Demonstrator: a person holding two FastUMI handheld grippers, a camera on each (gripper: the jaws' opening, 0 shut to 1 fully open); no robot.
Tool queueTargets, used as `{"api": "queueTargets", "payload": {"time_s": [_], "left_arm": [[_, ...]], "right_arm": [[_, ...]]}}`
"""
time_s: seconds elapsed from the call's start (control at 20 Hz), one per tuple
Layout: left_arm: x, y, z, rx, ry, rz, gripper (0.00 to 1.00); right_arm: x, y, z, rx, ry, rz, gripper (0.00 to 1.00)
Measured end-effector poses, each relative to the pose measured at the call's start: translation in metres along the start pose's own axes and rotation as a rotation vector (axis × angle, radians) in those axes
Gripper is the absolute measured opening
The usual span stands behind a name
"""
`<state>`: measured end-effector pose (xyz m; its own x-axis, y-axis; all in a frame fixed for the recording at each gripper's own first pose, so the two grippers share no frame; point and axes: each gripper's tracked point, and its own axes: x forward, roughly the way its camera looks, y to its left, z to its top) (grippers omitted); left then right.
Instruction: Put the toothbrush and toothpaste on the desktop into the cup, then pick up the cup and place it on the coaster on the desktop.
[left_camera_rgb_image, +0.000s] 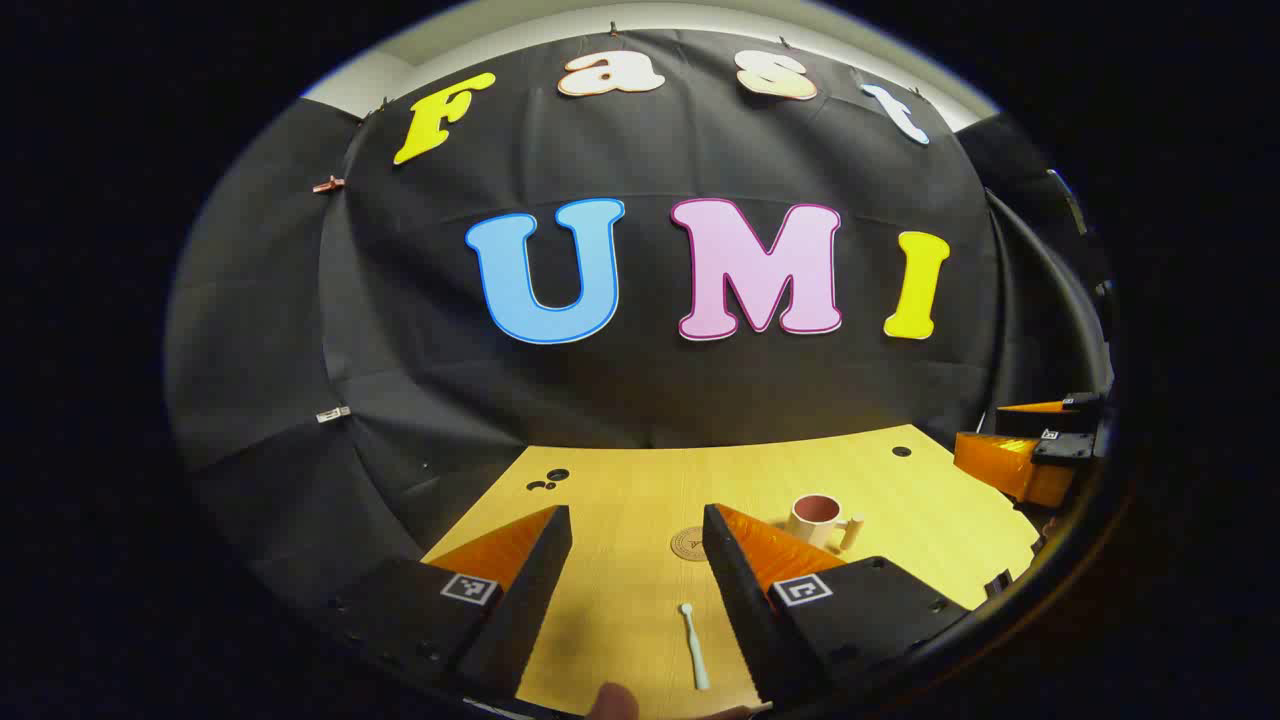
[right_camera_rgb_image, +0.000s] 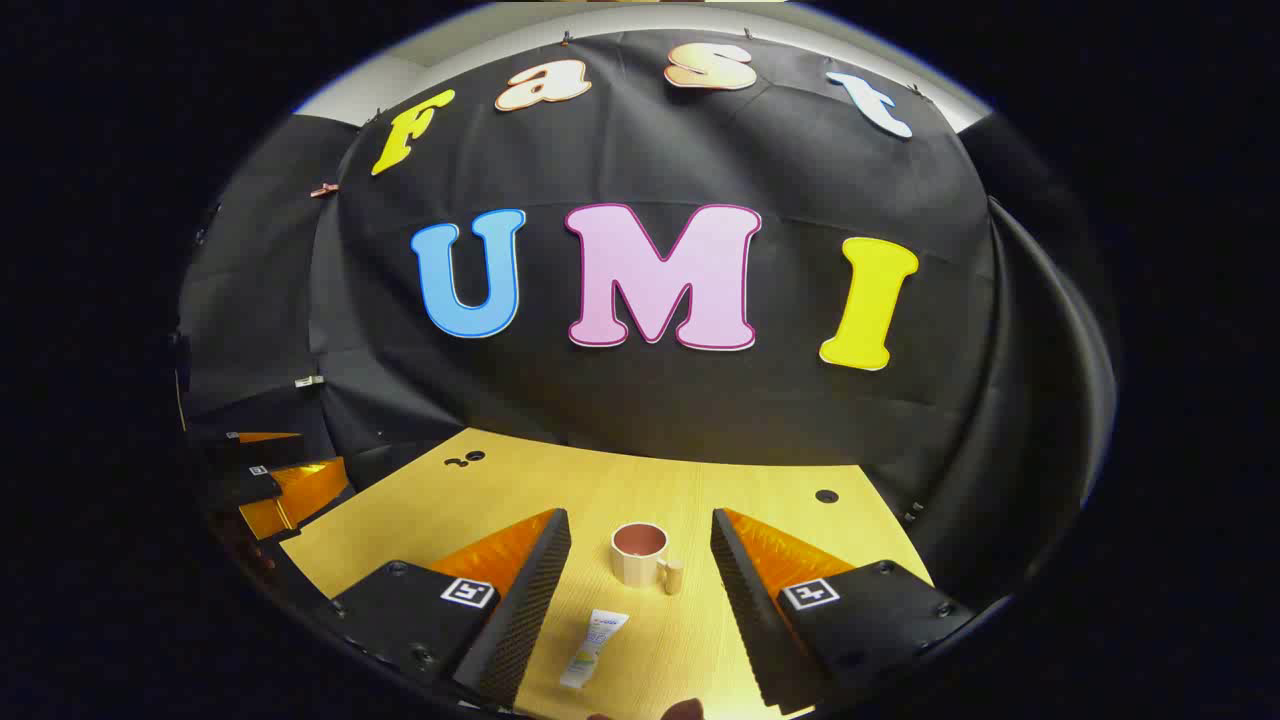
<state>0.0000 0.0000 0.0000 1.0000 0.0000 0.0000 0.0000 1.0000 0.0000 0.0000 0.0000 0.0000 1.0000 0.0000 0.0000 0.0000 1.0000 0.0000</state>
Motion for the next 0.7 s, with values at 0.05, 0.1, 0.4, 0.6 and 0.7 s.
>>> {"api": "queueTargets", "payload": {"time_s": [0.05,0.1,0.4,0.6,0.7], "left_arm": [[0.0002,0.0000,0.0009,0.002,0.000,0.001,0.85],[0.0004,0.0008,0.0000,0.003,0.000,0.001,0.85],[0.0030,0.0006,-0.0013,0.003,0.004,-0.001,0.84],[0.0055,0.0011,-0.0009,0.003,0.003,0.000,0.84],[0.0064,0.0012,-0.0006,0.004,0.003,-0.001,0.84]], "right_arm": [[0.0002,0.0000,0.0002,0.001,0.001,-0.001,0.88],[0.0005,-0.0002,0.0004,0.002,0.001,-0.001,0.88],[0.0025,-0.0005,-0.0012,0.001,0.009,-0.004,0.88],[0.0040,-0.0008,-0.0007,0.000,0.010,-0.007,0.88],[0.0035,-0.0016,-0.0016,0.000,0.011,-0.009,0.88]]}}
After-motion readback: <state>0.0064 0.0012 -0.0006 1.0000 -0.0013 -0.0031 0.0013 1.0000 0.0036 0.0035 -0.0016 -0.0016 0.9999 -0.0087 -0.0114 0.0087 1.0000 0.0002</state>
